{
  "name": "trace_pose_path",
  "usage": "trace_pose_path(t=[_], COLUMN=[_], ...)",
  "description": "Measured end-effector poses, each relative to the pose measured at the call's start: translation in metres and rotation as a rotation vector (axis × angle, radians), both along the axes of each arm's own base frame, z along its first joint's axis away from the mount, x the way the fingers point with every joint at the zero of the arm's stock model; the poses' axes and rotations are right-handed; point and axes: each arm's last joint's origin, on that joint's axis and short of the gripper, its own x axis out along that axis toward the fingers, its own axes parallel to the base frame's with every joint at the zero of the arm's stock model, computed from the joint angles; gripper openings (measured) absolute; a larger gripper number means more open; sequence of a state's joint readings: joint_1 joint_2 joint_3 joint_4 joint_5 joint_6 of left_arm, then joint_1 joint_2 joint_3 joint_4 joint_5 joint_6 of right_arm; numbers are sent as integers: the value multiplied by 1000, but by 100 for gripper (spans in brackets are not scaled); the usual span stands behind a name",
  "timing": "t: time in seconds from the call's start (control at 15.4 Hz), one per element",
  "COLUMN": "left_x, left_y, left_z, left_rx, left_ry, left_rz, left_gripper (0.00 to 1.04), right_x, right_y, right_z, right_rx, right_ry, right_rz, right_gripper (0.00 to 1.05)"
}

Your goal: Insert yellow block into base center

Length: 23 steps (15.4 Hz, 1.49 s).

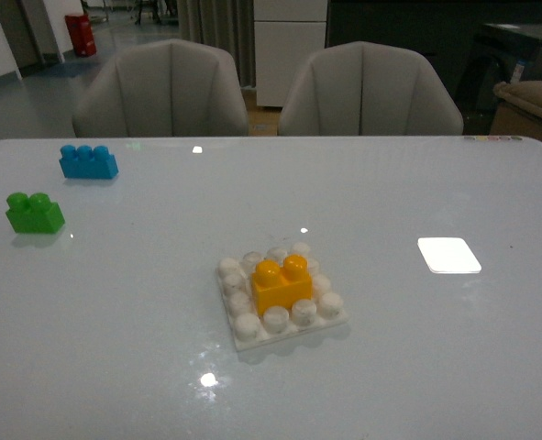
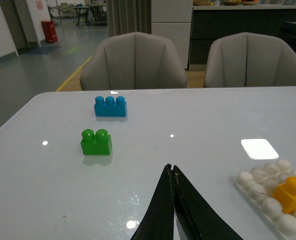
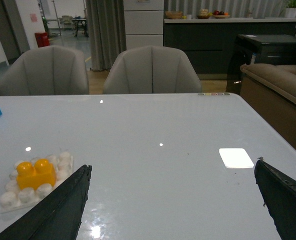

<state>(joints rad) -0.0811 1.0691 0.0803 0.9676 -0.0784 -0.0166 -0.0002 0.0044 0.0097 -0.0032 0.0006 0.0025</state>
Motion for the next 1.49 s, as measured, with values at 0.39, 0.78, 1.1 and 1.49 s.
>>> trace_pose_path(t=[0.39, 0.78, 1.1, 1.49], left_x=[-29, -47, -56, -63], left_y=[12, 12, 12, 12], left_z=[3, 8, 9, 9], left_rx=[0, 0, 0, 0], left_ry=[-9, -28, -33, -34], left_rz=[1, 2, 2, 2], left_gripper=[2, 2, 2, 2], right_x=[0, 0, 0, 0], right_y=[0, 0, 0, 0], right_z=[0, 0, 0, 0], right_rx=[0, 0, 0, 0], right_ry=[0, 0, 0, 0], right_rz=[0, 0, 0, 0], right_gripper=[98, 98, 98, 98])
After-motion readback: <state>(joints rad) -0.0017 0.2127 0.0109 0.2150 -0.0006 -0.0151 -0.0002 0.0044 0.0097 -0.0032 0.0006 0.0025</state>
